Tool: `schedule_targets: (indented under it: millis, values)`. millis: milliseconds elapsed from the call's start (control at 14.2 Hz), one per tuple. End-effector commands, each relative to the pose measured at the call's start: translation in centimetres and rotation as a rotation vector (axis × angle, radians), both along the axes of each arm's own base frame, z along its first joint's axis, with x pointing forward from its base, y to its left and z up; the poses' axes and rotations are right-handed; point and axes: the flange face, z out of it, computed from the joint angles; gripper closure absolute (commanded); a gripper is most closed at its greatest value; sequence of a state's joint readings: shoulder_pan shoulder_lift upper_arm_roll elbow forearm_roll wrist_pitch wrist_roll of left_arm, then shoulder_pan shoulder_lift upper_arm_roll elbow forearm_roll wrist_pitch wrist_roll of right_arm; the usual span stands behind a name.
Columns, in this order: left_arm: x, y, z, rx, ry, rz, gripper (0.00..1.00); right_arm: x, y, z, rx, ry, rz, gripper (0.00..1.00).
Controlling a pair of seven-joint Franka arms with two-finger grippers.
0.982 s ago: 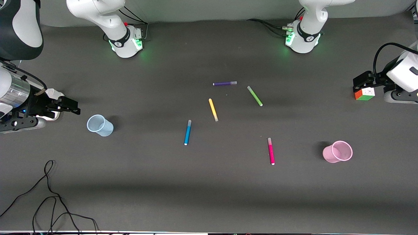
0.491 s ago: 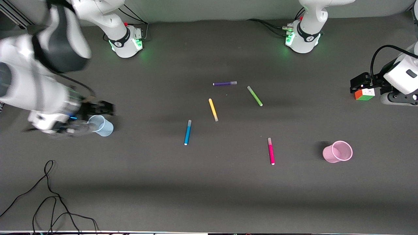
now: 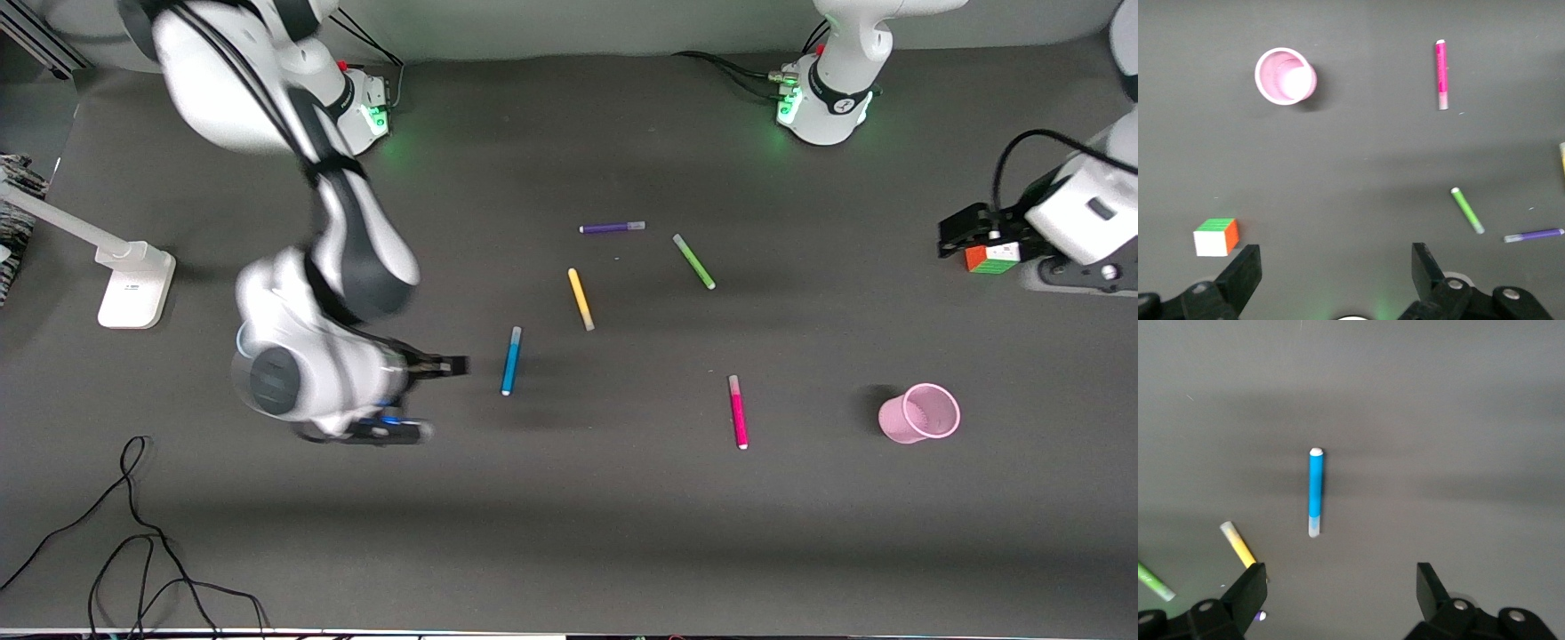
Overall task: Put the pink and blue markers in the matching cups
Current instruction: 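Grasp the blue marker with the right gripper while the left gripper reaches the pink marker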
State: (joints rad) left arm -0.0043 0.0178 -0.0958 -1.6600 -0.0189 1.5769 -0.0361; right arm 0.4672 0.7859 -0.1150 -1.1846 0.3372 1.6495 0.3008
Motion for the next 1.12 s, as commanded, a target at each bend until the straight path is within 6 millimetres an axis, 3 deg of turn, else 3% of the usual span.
schedule_targets:
  millis: [0,281,351,632,842,1053]
  values:
    - [1.4,-6.4,-2.1,-0.004,-0.007,0.029,0.0,0.1,2.8,-6.7,0.025,0.058,-0.013,0.01]
    - [2.6,-13.2,-6.3,-0.012,-0.018,0.054,0.0,0.1,3.0,-14.0,0.035,0.06,-0.051,0.01]
    - [2.6,-14.6,-6.9,-0.011,-0.019,0.045,0.0,0.0,2.8,-15.1,0.031,0.065,-0.054,0.01]
    - [3.9,-15.5,-10.6,-0.017,-0.011,0.05,0.0,-0.2,3.4,-15.2,0.046,0.073,-0.056,0.01]
    - [5.7,-17.2,-17.2,-0.007,-0.006,0.025,0.0,-0.6,3.7,-15.8,0.027,0.085,-0.082,0.03]
    - [7.1,-17.4,-23.5,-0.012,-0.011,0.025,0.0,-0.6,3.7,-16.5,-0.009,0.094,-0.13,0.08]
